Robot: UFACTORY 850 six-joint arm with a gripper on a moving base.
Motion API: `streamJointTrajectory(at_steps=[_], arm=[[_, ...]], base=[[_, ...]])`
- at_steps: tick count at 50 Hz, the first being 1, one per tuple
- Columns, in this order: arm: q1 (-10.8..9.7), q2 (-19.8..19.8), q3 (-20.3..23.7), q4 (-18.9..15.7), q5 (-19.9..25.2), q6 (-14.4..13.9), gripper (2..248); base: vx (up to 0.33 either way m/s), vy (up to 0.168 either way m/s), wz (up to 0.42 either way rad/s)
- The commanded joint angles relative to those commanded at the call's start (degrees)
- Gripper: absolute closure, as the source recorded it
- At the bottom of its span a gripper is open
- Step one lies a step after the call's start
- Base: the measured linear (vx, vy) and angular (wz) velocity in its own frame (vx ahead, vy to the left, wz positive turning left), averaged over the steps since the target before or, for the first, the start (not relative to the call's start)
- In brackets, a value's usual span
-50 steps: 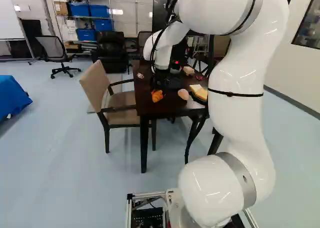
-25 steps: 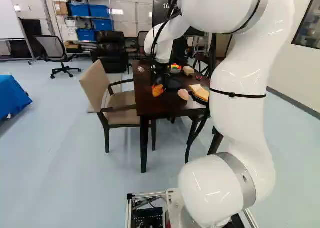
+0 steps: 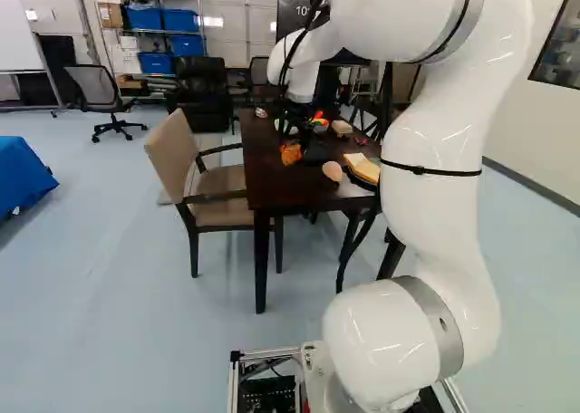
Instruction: Move the croissant to the empty plate
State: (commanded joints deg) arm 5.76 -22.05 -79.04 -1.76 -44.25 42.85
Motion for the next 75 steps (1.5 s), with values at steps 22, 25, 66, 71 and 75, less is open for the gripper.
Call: streamJointTrajectory(at_steps=[22, 25, 66, 71, 75], arm=[[-1.2, -4.5, -6.9, 0.0, -1.4, 0.0, 130], [-1.3, -5.2, -7.8, 0.0, -1.4, 0.0, 130], [-6.0, -13.4, -19.3, -4.0, -1.8, 0.0, 130], [-6.3, -14.6, -21.0, -5.0, -1.8, 0.0, 130], [-6.3, -15.5, -22.4, -5.4, -1.9, 0.0, 130]], base=[[0.0, 0.0, 0.0], [0.0, 0.0, 0.0], [0.0, 0.0, 0.0], [0.0, 0.0, 0.0], [0.0, 0.0, 0.0]])
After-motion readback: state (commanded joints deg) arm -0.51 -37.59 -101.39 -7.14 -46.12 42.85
